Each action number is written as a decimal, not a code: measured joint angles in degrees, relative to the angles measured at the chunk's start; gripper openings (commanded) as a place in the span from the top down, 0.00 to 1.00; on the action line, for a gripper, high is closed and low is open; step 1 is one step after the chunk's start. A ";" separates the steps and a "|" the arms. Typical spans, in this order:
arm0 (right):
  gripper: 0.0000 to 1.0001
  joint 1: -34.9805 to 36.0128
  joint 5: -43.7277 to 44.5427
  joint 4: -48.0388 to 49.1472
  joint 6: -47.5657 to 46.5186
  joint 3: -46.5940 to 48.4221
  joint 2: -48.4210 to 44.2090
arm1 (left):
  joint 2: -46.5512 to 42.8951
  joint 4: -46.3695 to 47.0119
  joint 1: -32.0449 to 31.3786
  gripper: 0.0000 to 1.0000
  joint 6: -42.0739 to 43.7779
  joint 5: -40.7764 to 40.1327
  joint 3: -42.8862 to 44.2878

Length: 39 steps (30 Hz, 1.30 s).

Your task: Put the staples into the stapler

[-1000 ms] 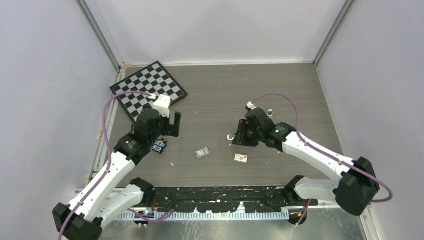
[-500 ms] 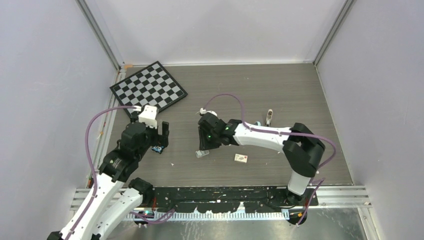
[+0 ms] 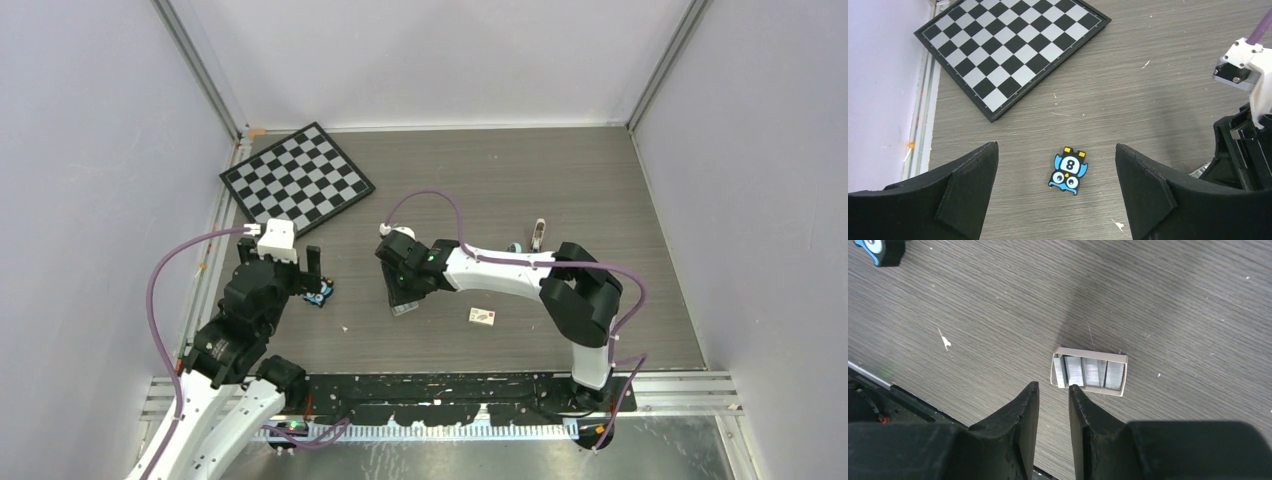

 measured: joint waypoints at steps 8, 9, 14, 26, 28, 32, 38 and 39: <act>0.72 0.31 0.09 -1.46 -1.11 1.05 1.66 | -0.72 0.52 0.00 0.13 0.20 -1.81 -0.22; 0.72 0.33 0.07 -1.53 -1.16 1.16 1.95 | -0.96 0.74 0.00 0.13 0.20 -1.95 -0.39; 0.72 0.48 0.11 -2.10 -1.40 1.84 3.06 | -1.53 1.03 0.00 0.13 0.24 -2.14 -1.09; 0.73 0.85 0.33 -2.80 -2.27 3.85 4.26 | -1.53 1.27 0.00 0.13 1.09 -2.12 -1.53; 0.73 0.85 0.33 -3.02 -2.27 3.89 4.39 | -1.53 1.27 0.00 0.13 1.16 -2.12 -1.53; 0.73 0.85 0.31 -3.45 -2.40 3.91 4.50 | -1.53 1.27 0.00 0.13 1.22 -2.12 -1.55; 0.73 0.90 0.28 -3.69 -2.45 4.42 5.07 | -1.53 1.27 0.00 0.14 1.22 -2.12 -1.57; 0.73 0.92 0.26 -3.74 -2.45 4.59 5.31 | -1.53 1.27 0.00 0.13 1.22 -2.12 -1.57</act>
